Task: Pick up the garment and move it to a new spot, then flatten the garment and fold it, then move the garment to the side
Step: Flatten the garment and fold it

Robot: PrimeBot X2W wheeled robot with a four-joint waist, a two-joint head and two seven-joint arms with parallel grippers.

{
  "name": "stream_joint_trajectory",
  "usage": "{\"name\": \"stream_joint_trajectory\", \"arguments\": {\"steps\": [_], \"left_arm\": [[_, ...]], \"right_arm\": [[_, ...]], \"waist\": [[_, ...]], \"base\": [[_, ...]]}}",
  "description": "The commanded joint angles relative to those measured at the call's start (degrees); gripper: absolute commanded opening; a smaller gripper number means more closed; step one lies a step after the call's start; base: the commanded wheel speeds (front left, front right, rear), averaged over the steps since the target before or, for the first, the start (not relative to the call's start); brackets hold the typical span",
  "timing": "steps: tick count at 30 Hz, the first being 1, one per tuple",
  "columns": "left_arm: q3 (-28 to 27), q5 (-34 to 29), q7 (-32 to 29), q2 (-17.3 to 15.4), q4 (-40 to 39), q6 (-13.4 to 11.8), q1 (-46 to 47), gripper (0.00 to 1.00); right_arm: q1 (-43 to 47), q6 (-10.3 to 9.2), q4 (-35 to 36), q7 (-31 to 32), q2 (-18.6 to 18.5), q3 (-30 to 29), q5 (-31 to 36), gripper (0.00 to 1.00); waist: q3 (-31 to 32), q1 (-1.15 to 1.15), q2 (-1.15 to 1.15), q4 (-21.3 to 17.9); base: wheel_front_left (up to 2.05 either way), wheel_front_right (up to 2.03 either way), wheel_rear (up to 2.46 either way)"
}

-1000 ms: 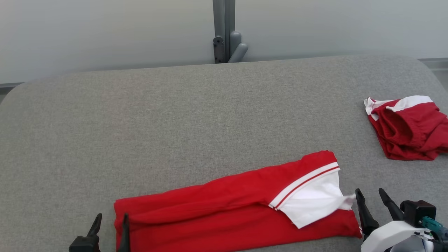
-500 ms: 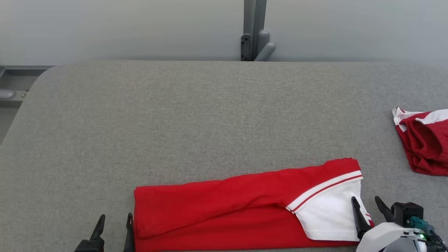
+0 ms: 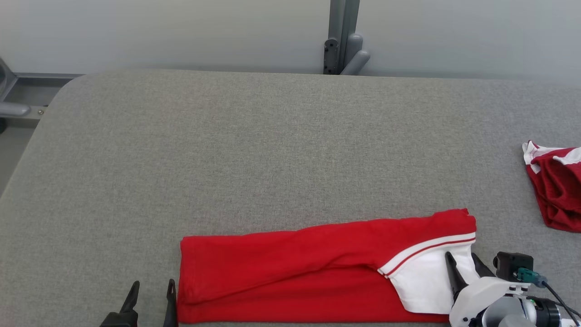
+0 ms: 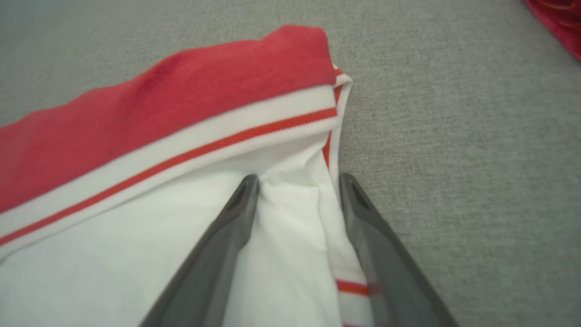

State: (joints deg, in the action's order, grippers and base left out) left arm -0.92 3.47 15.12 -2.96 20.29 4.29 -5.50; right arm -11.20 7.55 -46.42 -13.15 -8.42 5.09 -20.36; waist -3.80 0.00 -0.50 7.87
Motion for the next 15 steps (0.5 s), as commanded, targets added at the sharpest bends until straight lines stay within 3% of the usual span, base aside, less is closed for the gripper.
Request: {"name": "stream_joint_trajectory", "arguments": {"steps": [1,2,7,15], "left_arm": [[0.21,-0.09,-0.01,0.01,0.13,0.24,0.58,1.0],[0.23,-0.03,-0.01,0.01,0.22,0.28,0.64,1.0],[0.57,0.56,-0.01,0.01,0.47,0.15,1.01,1.0],[1.3,1.28,-0.01,-0.01,0.84,-0.22,0.59,1.0]], "right_arm": [[0.73,-0.12,-2.93,1.95,0.17,1.03,-0.46,0.09],[0.63,-0.13,-3.47,1.87,0.35,1.17,-1.2,0.0],[-0.5,-0.22,-5.34,0.22,-0.51,0.06,-2.98,0.0],[-0.85,-0.44,-3.06,-1.83,-3.72,-8.28,-2.27,0.0]], "waist": [[0.0,0.0,0.5,-0.05],[-0.03,0.0,0.5,-0.08],[-0.43,0.0,0.5,-0.22],[-0.44,0.0,0.5,-1.05]], "base": [[0.0,0.0,0.0],[0.0,0.0,0.0],[0.0,0.0,0.0],[0.0,0.0,0.0]]}}
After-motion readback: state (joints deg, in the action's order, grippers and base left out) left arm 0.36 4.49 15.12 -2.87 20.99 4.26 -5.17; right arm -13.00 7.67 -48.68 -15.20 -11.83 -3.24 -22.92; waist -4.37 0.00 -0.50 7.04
